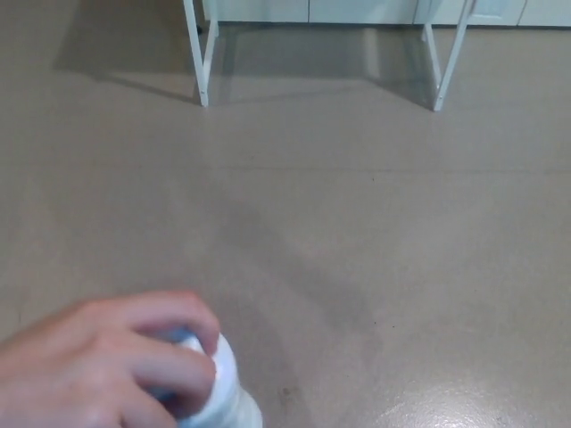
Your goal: The robot picks up a bottle from a person using its left hand and walk towards the table in frontand put the bottle on the table.
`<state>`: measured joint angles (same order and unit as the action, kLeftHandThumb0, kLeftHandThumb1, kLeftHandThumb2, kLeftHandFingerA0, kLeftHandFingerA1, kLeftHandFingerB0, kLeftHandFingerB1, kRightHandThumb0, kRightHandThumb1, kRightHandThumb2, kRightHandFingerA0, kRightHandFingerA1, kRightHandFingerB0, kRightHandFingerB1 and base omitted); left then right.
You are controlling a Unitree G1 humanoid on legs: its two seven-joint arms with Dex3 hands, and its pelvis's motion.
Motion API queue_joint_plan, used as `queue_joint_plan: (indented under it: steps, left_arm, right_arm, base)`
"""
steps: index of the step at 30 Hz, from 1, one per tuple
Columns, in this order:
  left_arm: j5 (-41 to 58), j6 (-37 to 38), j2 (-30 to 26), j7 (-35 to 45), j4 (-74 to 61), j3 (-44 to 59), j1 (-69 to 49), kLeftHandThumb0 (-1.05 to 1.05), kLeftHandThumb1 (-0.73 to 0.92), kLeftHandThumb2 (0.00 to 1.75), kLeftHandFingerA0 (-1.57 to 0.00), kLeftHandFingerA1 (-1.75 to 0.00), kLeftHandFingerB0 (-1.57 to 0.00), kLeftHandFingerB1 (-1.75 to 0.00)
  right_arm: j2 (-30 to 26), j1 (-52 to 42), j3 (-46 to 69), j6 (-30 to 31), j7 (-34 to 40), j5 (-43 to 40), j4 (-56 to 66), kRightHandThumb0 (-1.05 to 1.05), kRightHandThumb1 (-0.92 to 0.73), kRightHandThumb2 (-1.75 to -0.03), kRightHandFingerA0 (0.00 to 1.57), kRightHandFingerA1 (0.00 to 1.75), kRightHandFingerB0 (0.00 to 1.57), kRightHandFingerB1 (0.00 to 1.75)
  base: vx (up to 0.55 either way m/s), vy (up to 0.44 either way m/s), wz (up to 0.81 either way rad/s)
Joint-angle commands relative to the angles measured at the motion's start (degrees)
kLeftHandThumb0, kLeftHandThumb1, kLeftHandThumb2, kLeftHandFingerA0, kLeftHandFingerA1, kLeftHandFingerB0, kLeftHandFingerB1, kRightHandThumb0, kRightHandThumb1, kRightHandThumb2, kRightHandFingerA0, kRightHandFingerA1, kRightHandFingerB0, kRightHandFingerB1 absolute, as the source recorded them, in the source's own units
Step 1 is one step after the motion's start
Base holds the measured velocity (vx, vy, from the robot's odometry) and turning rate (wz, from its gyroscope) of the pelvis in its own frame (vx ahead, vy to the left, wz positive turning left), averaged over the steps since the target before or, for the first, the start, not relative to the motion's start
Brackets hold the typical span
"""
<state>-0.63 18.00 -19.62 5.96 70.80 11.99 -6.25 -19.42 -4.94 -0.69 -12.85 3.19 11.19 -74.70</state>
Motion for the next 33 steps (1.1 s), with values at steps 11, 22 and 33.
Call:
queue_joint_plan:
  steps: [11,22,33]
  left_arm:
    - [17.0,5.88,-3.07,25.89,-75.9,-11.57,-25.2,-0.55,0.34,0.75,-0.03,-0.27,0.0,-0.28]
    - [13.16,-0.04,-6.9,26.15,-95.25,-19.61,-28.16,-0.59,0.38,0.77,-0.1,-0.17,0.0,-0.21]
    - [11.75,-8.5,-4.52,23.24,-100.51,-24.84,-22.15,-0.56,0.35,0.76,-0.04,-0.26,0.0,-0.25]
  right_arm:
    - [-1.5,0.76,-1.28,1.1,-0.19,1.11,-1.06,-0.34,-0.7,-0.61,0.73,0.57,0.56,0.44]
    - [-1.01,0.8,-1.7,0.56,-0.6,1.04,-0.73,-0.35,-0.71,-0.62,0.73,0.58,0.59,0.45]
    - [-0.62,1.47,-1.7,0.72,-1.67,0.56,-0.18,-0.36,-0.7,-0.61,0.72,0.58,0.58,0.46]
  base:
    - [0.0,0.0,0.0]
    - [0.0,0.0,0.0]
    - [0.0,0.0,0.0]
